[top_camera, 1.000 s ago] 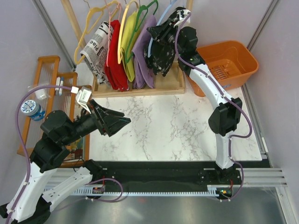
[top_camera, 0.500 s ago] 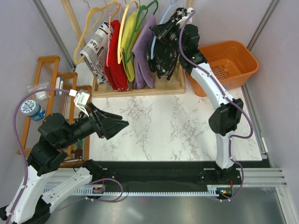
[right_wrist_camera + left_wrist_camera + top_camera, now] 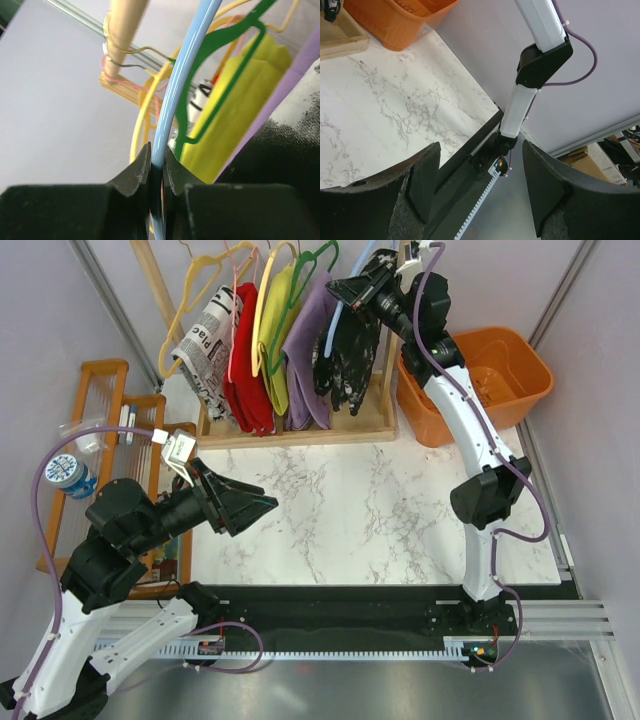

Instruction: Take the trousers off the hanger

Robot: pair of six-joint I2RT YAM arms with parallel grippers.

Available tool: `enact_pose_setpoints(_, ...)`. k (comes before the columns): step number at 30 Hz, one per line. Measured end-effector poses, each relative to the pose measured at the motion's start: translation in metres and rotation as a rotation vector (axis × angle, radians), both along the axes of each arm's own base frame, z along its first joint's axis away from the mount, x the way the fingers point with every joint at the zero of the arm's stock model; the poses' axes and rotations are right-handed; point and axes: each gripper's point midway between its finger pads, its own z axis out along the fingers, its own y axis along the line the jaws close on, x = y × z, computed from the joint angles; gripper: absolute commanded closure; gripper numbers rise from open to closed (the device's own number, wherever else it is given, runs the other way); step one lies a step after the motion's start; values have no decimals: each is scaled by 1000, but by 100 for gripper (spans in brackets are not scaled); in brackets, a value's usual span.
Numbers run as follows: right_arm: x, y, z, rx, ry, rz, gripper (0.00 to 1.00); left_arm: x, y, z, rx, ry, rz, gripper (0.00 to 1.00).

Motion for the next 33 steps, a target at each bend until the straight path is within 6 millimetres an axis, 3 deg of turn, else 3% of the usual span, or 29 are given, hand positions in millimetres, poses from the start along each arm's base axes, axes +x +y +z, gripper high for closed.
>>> enact_pose_setpoints(7,-28,18,31,89,-3,87,100,0,0,0,-6,10,0,28)
enact_pose_setpoints(12,-42,40,23,79,20,136,100,-1,-1,0,-11,17,0,28)
enact_pose_setpoints(16,-54,51,5,36,57,155,100,-2,-1,1,-12,16,-7,28)
enact_pose_setpoints(20,-70,47,-17,-12,110,154,100,-7,-2,5,-19,10,-30,23)
enact_pose_setpoints(24,-92,37,-25,-42,137,162,100,-16,-3,14,-32,-6,-69,21)
enact_pose_setpoints(33,-176,8,-37,-100,132,208,100,-36,-8,35,-75,-49,-181,26)
